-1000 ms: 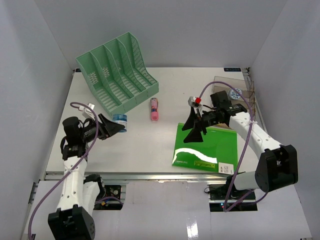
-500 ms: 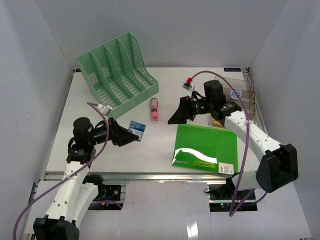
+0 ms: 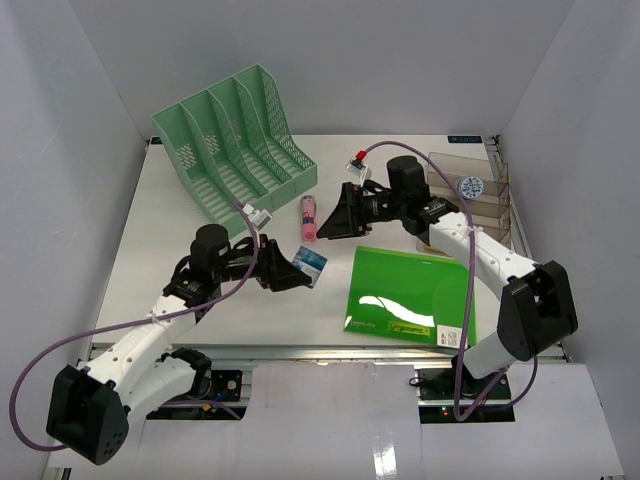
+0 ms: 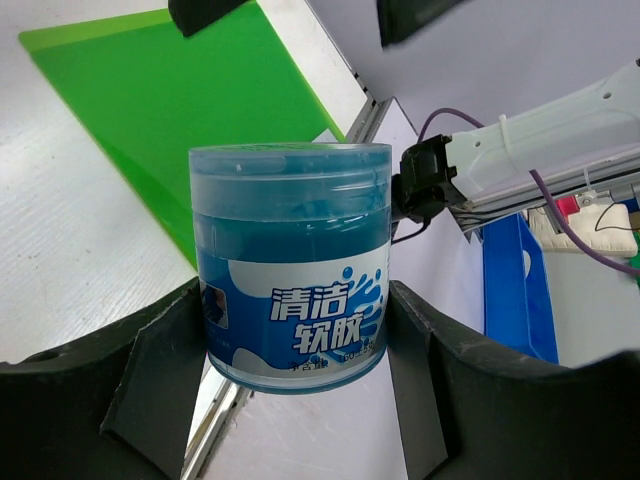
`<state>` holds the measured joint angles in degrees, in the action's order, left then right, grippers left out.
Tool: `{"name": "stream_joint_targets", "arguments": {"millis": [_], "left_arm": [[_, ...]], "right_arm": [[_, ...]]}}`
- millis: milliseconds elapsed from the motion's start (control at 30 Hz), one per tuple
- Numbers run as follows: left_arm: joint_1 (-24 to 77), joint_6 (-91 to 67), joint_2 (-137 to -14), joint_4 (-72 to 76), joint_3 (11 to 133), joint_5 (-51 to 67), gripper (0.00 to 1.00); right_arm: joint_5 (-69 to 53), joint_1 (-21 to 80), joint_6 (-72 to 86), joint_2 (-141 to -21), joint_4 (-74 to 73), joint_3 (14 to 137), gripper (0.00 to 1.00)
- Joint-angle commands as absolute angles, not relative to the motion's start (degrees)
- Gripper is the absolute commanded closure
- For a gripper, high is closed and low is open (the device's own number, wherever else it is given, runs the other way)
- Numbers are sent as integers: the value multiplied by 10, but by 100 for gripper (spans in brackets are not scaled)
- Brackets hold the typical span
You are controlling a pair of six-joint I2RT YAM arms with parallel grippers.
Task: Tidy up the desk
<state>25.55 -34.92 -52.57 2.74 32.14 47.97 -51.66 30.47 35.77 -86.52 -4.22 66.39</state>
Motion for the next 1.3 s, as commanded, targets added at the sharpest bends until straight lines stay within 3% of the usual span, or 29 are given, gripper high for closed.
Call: {"name": "stream_joint_targets", "arguments": {"millis": [0,400,467,500,600,733,800,867,933,1067,1167,1267], "left_arm": [[278,-340,-557,94,375,456,94],[288,-336,-582,101,392,439,93],[288,-336,-585,102,394,439,93],[288,-336,-586,102,395,439,93],[288,-336,-591,104,395,440,92],[288,-335,-590,105,390,439,90],[288,-337,-588,107,387,441,87],[288,-338,-588,108,382,442,77],[288,-340,-585,108,377,440,50],[288,-334,-563,105,363,434,11],[288,-316,-543,91,354,433,3],[287,-293,-515,51,353,416,2]], "right_arm": [[-550,330,384,-847,15,661,10],[-540,363,347,-832,4,642,10],[-544,364,345,-828,17,635,6],[-549,364,346,-826,25,632,9],[-566,364,357,-822,54,621,31],[-578,364,366,-817,86,607,80],[-580,363,363,-815,92,605,92],[-584,362,357,-811,93,606,92],[-589,358,345,-808,93,608,92],[-597,333,285,-794,63,612,92],[-606,289,234,-786,26,616,92],[-610,224,173,-793,-28,626,92]]}}
